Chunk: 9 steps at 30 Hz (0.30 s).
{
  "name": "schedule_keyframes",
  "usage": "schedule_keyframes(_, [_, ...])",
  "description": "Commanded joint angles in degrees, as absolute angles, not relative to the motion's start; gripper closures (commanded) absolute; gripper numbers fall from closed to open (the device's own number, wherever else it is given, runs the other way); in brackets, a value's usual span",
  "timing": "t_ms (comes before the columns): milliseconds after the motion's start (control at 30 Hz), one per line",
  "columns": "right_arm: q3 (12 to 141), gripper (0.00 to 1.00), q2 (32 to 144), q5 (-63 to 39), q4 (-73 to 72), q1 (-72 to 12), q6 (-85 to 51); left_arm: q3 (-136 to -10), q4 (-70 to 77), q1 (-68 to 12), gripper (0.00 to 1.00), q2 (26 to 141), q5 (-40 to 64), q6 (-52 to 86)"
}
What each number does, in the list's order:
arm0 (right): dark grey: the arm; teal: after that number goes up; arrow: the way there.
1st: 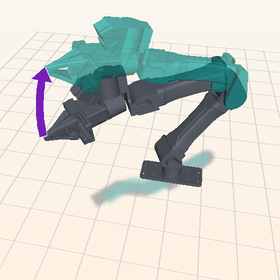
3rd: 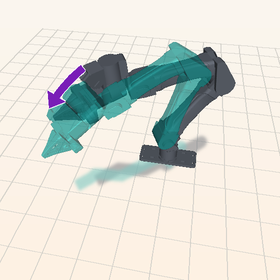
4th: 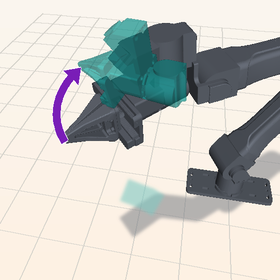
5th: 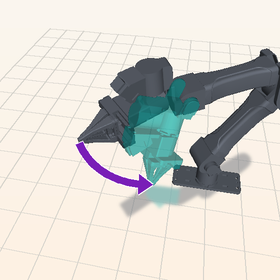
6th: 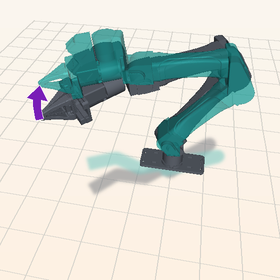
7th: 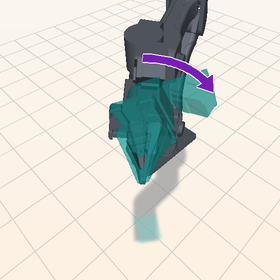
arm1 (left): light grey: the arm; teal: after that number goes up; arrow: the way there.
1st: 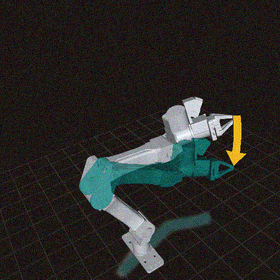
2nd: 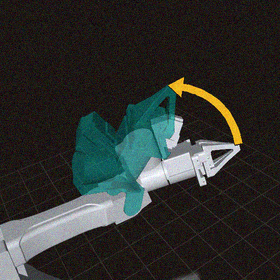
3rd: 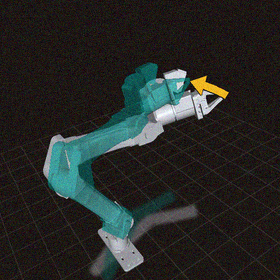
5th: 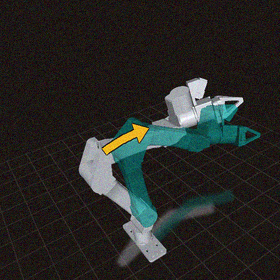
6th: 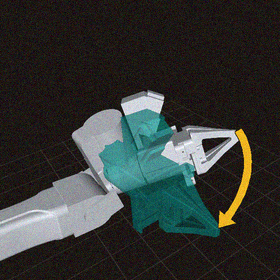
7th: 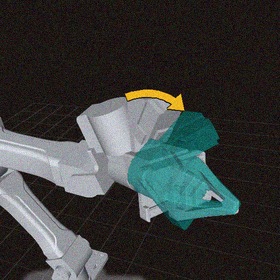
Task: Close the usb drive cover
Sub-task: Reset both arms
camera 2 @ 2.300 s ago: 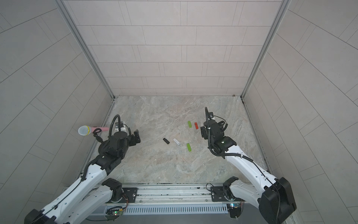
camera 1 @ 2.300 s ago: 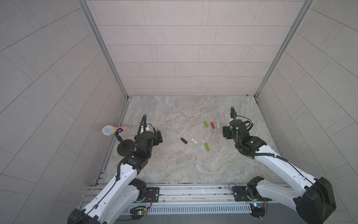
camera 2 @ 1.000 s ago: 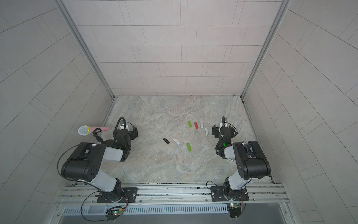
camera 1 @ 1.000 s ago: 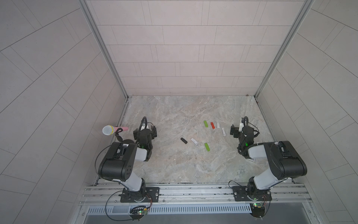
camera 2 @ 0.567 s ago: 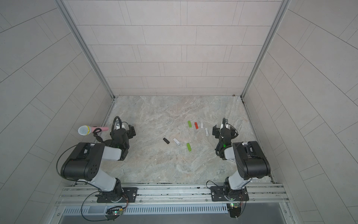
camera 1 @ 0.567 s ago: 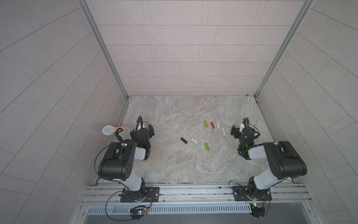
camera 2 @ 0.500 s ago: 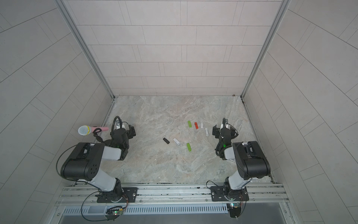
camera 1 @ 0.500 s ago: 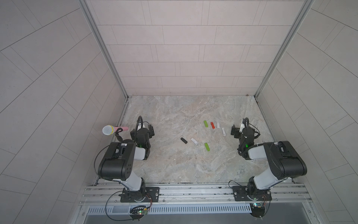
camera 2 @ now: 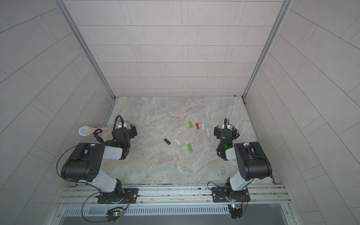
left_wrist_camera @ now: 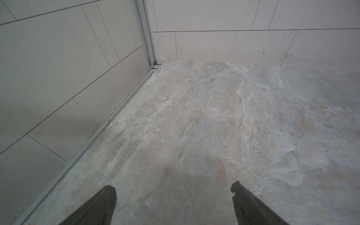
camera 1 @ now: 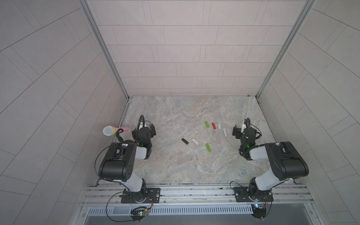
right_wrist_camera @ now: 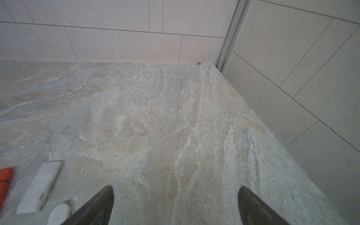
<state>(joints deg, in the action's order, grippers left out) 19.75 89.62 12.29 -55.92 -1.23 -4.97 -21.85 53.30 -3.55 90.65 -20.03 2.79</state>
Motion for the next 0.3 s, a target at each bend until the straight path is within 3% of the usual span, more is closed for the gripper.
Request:
schedule_keyframes(0, [20.4, 0.0, 89.9, 13.2, -55.8, -1.5, -5.2, -21.7, 54.3, -3.8, 0.0, 90.5, -21.1, 2.5])
schedule_keyframes(267, [20.3, 0.0, 89.9, 13.3, -55.9, -1.5, -5.2, -22.2, 53.8, -4.0, 0.0, 90.8, -21.2, 2.1])
